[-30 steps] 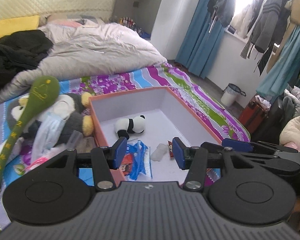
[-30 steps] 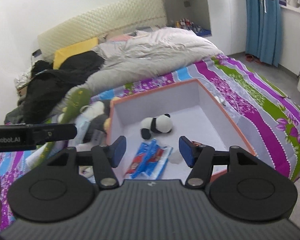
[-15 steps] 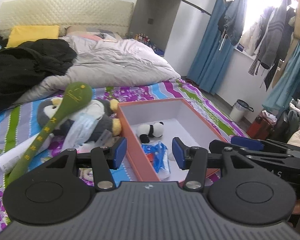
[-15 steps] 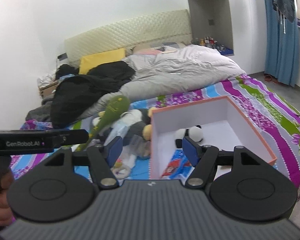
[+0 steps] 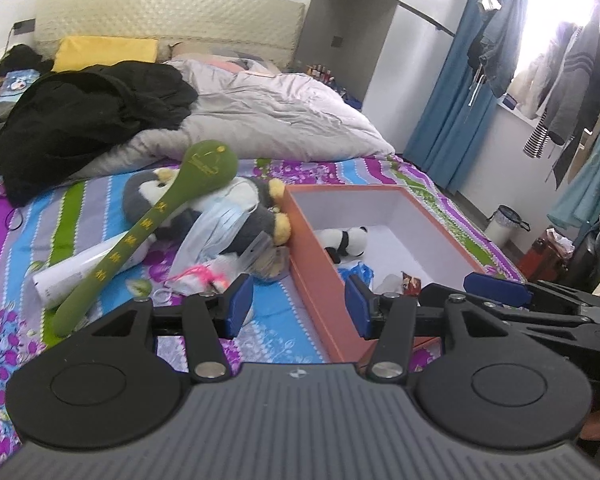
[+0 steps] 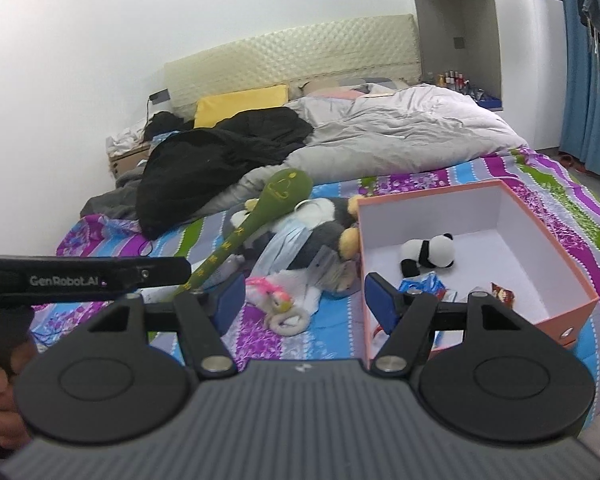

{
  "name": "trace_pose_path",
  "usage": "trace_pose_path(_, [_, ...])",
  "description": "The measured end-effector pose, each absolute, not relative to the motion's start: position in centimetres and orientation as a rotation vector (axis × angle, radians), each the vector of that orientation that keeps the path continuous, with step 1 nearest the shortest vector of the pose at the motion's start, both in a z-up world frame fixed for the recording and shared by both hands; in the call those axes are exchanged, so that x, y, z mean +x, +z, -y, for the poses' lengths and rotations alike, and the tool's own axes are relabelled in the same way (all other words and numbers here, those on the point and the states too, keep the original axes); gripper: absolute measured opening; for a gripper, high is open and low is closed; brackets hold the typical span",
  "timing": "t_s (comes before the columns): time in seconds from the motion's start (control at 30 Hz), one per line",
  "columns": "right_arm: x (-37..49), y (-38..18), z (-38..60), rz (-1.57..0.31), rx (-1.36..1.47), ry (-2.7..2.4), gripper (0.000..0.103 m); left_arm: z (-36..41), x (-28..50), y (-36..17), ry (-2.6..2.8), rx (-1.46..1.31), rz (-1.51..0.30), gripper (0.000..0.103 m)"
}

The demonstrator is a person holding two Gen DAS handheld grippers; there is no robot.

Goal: Organize soft objects
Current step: 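Move both open tools back toward the pile of soft items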

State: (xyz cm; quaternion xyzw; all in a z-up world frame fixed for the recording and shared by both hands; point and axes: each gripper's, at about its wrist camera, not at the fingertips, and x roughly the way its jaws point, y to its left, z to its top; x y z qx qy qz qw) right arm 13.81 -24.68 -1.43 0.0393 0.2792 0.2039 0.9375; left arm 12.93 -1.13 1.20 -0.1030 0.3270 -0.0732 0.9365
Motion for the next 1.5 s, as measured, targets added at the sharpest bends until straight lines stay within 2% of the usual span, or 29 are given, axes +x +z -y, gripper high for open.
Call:
trace_pose_path(0.73, [10.1, -7.9, 17.8, -0.677, -0.038, 0.539, 0.068, -4.1, 8.3, -5.1, -0.022, -0.226, -0.81, 0.063])
trace_pose_path(1.5, [16.3, -12.5, 15.5, -0.785, -0.061, 0.484, 0.068, -8.3, 17.6, -10.6, -0.021, -0.314, -0.891, 0.063])
